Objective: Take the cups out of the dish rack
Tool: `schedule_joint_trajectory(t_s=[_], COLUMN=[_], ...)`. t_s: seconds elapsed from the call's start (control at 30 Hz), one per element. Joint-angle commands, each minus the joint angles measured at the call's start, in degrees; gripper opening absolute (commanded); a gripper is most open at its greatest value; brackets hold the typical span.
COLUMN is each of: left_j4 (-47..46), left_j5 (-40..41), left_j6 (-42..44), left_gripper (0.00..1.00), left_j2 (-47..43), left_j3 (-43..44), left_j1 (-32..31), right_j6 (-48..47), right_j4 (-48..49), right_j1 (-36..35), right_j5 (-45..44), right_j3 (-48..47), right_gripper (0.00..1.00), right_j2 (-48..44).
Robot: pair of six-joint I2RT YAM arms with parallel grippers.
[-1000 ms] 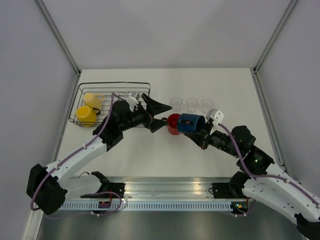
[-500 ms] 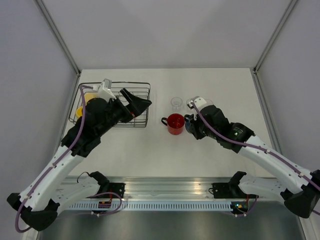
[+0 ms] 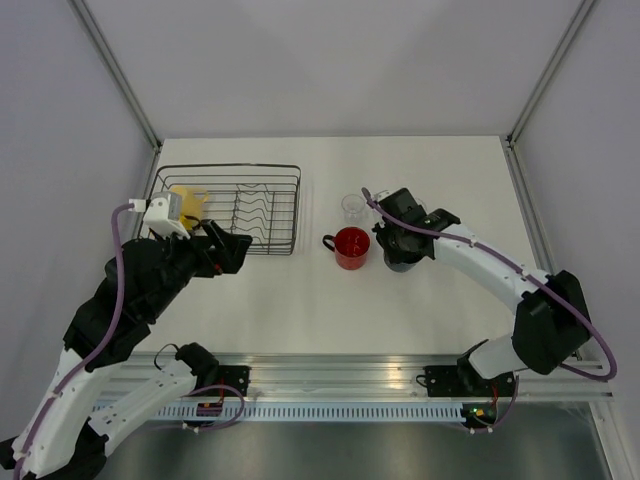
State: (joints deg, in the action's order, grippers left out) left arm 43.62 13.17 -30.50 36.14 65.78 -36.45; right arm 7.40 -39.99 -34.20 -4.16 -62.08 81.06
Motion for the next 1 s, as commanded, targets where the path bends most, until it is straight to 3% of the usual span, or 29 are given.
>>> schedule_joint_trajectory(t_s=[0.0, 0.33, 0.77, 0.97], left_j4=[4.54, 7.01, 7.8, 7.71], left_j5=[2.47, 5.82, 6.52, 6.61], left_j6=[5.98, 8.44, 9.58, 9.58], left_gripper=[1.0, 1.0, 1.0, 1.0], left_j2=[-1.07, -2.65, -3.88, -3.88], left_j3=[1.28, -0.48, -0.39, -0.39], left_j1=[-0.03, -0.12, -0.03, -0.12], right_j6=[-1.95, -2.3, -2.65, -2.74], right_j4=[2.28, 2.2, 1.4, 1.93], right_j1=[1.67, 3.7, 4.4, 4.66], right_j5=[0.3, 2.76, 1.35, 1.44], right_j3=[-3.92, -7.96, -8.84, -8.67], right_gripper=[0.0, 0.0, 0.01, 0.07], right_j2=[2.87, 11.83, 15.62, 16.33])
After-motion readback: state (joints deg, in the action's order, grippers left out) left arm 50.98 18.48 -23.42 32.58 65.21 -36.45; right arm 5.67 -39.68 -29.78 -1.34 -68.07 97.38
